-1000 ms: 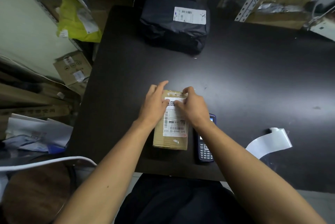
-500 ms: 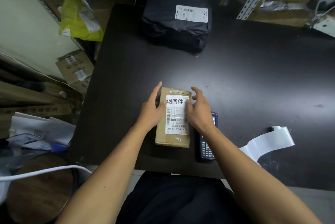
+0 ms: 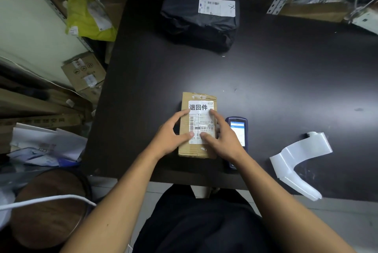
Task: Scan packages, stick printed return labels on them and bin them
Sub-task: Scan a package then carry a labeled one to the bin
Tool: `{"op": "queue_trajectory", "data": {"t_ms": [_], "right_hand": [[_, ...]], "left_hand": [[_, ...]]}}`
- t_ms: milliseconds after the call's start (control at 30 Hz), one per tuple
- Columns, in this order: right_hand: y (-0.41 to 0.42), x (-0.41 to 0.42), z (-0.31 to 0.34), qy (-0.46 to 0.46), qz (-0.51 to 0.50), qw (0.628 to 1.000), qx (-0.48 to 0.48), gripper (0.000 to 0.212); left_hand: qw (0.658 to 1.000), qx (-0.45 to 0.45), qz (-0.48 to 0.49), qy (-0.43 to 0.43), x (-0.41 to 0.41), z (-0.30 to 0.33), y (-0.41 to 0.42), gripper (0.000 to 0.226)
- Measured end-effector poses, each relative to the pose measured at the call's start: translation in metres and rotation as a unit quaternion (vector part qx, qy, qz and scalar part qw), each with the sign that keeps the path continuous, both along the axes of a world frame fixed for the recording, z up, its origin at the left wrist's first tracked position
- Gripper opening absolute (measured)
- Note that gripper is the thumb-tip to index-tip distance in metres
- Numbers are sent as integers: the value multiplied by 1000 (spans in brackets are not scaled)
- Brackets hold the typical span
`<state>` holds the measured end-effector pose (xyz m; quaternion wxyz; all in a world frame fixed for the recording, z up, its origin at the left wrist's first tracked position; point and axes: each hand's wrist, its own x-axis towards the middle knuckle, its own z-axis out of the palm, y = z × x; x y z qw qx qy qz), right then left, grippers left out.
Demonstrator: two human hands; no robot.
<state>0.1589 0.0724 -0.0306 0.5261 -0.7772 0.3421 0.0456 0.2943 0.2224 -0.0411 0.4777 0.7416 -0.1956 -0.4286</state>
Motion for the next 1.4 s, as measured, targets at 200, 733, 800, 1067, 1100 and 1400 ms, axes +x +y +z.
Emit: {"op": "queue_trajectory", "data": {"t_ms": [200, 733, 800, 1067, 1100, 1400], "right_hand": [[12, -13, 9, -29, 40, 999, -17, 73], [102, -79, 20, -57, 308, 950, 5, 74], [124, -83, 23, -65, 346, 936, 4, 74], [237, -108, 24, -74, 476, 876, 16, 87], [256, -112, 24, -70, 496, 865, 21, 88], [425, -170, 17, -59, 592, 799, 91, 85]], "left_hand": [[999, -8, 48, -25, -25, 8, 21, 67], [953, 6, 296, -66, -190, 36, 153, 66], [941, 7, 330, -68, -210, 37, 176, 69], [872, 21, 484, -62, -298, 44, 276, 74], [861, 24, 503, -65, -310, 44, 292, 74], [781, 13, 620, -71, -417, 33, 436, 69]]}}
